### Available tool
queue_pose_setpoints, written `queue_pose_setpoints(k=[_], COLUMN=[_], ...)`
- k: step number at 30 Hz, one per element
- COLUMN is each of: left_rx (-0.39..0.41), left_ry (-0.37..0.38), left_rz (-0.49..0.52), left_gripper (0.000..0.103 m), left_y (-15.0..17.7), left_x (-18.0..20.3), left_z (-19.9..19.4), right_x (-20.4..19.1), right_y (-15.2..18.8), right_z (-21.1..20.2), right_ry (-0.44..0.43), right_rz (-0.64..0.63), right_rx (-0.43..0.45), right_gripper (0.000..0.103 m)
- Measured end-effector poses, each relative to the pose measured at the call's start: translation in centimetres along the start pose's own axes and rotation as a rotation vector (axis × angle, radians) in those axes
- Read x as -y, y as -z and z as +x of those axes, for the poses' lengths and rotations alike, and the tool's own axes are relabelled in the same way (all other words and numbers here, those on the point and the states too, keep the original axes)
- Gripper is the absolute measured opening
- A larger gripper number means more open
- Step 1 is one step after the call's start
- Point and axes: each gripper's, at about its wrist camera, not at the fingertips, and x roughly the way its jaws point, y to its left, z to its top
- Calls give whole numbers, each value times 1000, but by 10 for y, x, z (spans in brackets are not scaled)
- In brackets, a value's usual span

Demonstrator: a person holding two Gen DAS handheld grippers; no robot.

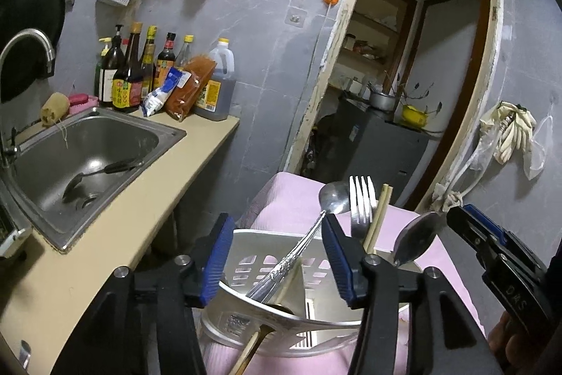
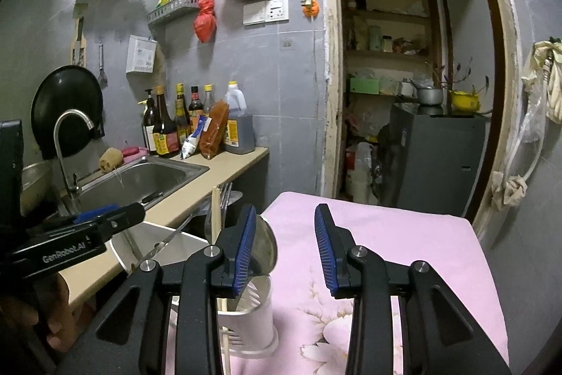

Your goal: Organize utensils

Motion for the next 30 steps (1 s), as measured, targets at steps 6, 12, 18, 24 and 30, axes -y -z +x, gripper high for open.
queue_pose_setpoints(k=[6, 12, 18, 24, 30], left_rx=[0, -7, 1, -23, -29], left_ry=[1, 2, 25, 52, 52], left_rz=[20, 56, 88, 118, 139], left_gripper=[76, 90, 97, 98, 98], left_y=[-7, -9, -8, -6, 1], left_x=[2, 7, 17, 32, 48], left_z=[-16, -32, -47, -62, -85], right_x=[12, 22, 32, 44, 52], right_y=[0, 0, 1, 0, 10], right_z=[-14, -36, -60, -88, -123], right_ry=[33, 69, 119, 141, 149], right_rz=[51, 84, 109, 132, 124], right_rx=[-4, 14, 24, 25, 18], right_gripper=[44, 57, 70, 85, 96])
